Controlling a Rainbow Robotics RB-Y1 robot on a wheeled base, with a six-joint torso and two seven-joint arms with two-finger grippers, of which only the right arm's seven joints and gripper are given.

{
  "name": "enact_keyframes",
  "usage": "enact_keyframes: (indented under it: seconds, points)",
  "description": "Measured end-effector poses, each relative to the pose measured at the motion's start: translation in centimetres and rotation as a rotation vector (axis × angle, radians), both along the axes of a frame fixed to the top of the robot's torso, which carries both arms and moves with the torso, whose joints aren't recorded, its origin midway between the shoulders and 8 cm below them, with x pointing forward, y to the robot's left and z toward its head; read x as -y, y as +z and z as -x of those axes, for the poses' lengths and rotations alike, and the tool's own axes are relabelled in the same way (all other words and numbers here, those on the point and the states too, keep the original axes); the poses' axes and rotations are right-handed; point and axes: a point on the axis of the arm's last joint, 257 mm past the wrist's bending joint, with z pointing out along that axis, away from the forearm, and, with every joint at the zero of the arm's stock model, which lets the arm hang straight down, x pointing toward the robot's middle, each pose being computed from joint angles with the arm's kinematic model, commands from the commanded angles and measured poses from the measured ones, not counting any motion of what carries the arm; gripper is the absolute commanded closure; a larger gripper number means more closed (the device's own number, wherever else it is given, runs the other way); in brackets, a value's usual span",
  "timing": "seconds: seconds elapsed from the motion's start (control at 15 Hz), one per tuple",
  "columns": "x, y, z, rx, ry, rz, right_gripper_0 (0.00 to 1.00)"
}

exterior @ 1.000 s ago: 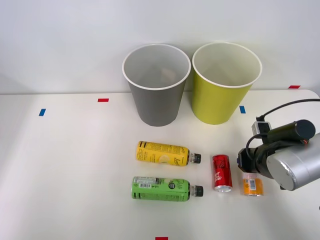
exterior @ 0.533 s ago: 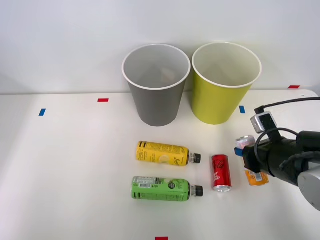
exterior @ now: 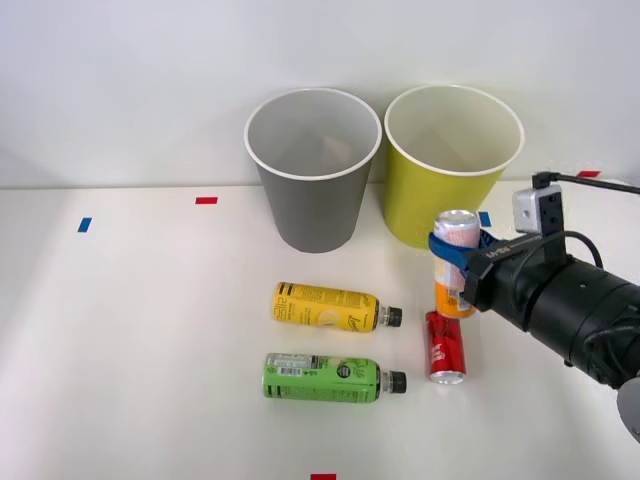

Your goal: Put cans in the gray bin, plastic bottles in the light green bin

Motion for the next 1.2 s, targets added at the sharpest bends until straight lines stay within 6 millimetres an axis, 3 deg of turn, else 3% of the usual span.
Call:
enact_keyframes:
  seconds: [0.27, 0.6, 0.87, 1.2]
  points:
    - [-3.8, 7.6, -0.6, 0.146, 0.093, -0.172, 1.0]
    - [-6.4, 14.6, -1.0, 0.279, 0.148, -0.289, 1.0]
    - [-9.0, 17.6, -3.1, 0.301, 0.189, -0.362, 1.0]
    - [-12.9, 20.1, -8.6, 0.301, 0.205, -0.395, 1.0]
